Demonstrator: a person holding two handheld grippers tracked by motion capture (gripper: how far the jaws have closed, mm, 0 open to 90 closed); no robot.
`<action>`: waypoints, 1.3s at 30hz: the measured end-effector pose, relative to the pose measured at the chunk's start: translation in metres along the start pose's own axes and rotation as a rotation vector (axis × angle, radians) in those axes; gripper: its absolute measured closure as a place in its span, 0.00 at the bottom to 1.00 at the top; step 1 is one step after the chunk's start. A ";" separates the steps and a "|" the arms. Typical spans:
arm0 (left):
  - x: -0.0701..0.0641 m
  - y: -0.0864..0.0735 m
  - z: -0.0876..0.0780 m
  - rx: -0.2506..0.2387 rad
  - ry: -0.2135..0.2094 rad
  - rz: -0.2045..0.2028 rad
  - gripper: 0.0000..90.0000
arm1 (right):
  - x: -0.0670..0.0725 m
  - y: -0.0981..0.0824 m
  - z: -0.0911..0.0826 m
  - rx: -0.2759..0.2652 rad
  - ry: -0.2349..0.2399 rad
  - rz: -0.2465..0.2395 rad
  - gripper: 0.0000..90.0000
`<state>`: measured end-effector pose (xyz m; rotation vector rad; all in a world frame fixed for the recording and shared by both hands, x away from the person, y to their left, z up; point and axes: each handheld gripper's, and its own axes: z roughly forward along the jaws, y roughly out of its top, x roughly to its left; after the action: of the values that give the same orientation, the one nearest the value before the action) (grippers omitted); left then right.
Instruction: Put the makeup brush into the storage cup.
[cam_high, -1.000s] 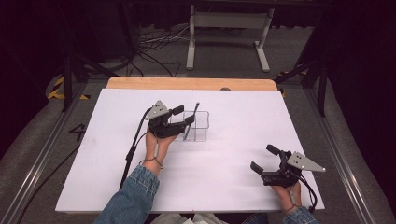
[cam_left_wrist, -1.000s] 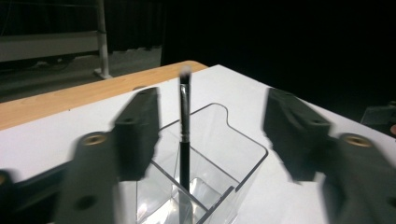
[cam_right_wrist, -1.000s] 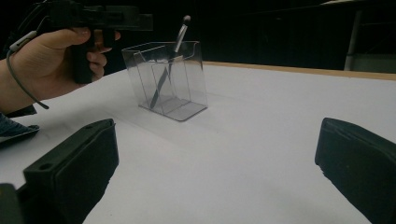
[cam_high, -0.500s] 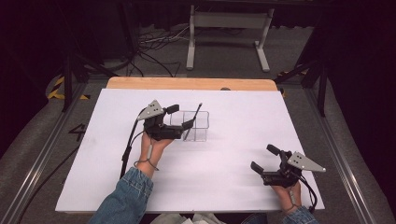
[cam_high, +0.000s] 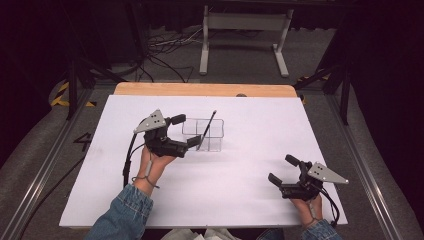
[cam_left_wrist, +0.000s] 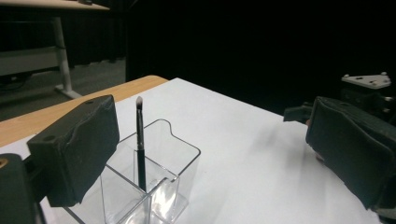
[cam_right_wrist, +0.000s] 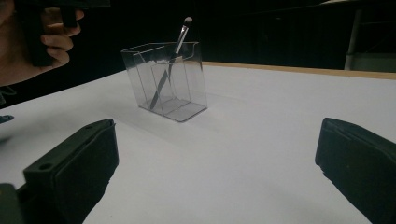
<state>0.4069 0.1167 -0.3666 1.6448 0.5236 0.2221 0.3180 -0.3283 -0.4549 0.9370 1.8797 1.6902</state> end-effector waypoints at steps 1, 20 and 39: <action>-0.001 0.000 -0.005 -0.006 -0.005 0.005 0.03 | 0.000 0.000 0.000 0.000 0.000 0.001 0.00; -0.007 -0.012 -0.062 -0.028 0.007 0.016 0.00 | -0.004 0.004 -0.005 0.026 -0.021 -0.051 0.00; -0.003 -0.045 -0.102 0.010 0.035 0.010 0.00 | -0.006 0.006 -0.009 0.036 0.001 -0.077 0.00</action>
<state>0.3498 0.2087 -0.3951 1.6556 0.5440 0.2568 0.3165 -0.3385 -0.4481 0.8660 1.9282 1.6175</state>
